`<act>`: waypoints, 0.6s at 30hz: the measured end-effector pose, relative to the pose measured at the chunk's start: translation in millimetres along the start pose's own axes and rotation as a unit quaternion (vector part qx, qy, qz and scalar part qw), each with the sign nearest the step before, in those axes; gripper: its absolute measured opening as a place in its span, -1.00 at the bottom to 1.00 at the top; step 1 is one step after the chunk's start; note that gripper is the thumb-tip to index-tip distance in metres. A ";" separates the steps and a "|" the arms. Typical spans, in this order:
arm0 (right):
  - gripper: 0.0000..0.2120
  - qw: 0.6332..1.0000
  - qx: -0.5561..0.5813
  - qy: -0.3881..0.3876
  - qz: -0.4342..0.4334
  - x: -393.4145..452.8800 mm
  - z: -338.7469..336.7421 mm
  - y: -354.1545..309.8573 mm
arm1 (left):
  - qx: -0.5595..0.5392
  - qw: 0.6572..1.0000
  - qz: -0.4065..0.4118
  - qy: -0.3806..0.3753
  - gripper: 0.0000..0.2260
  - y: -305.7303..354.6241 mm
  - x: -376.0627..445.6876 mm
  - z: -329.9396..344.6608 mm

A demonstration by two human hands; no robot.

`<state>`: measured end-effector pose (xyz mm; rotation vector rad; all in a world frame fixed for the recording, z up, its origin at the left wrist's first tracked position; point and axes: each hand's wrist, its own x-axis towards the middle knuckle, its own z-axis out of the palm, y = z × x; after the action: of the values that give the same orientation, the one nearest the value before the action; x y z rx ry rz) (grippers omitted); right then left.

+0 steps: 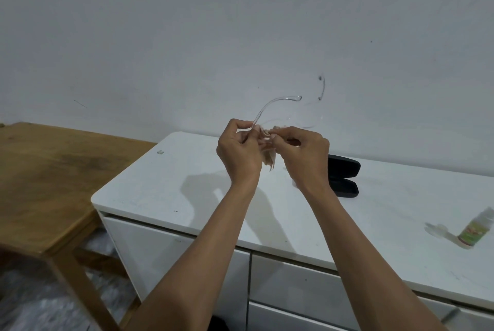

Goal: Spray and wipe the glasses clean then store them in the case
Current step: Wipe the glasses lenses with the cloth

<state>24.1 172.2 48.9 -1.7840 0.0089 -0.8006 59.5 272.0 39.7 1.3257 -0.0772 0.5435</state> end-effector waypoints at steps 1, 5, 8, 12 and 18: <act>-0.87 1.000 -0.005 0.005 -0.002 -1.0 -1.5 0.7 | -0.001 1.000 -0.001 -0.009 -0.86 -0.2 -1.0 -0.4; -0.84 0.996 -0.011 0.083 -0.022 -6.1 0.1 0.6 | -0.011 0.999 0.011 -0.041 -0.88 4.0 -5.0 2.3; -0.85 0.991 0.041 0.131 -0.004 -3.6 5.3 -3.3 | -0.001 0.998 0.036 -0.054 -0.92 9.9 -8.0 7.2; -0.85 0.980 0.138 0.120 0.084 8.7 11.6 -6.5 | -0.017 0.997 0.042 -0.061 -0.97 15.1 -12.5 12.6; -0.89 0.971 0.200 -0.039 0.124 12.4 -3.1 -3.0 | 0.030 0.998 0.049 -0.035 -0.92 13.0 -4.5 4.3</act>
<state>30.9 165.9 58.2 -1.3962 0.0173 -0.5084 51.2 268.3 50.9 1.4046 -0.1852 0.5871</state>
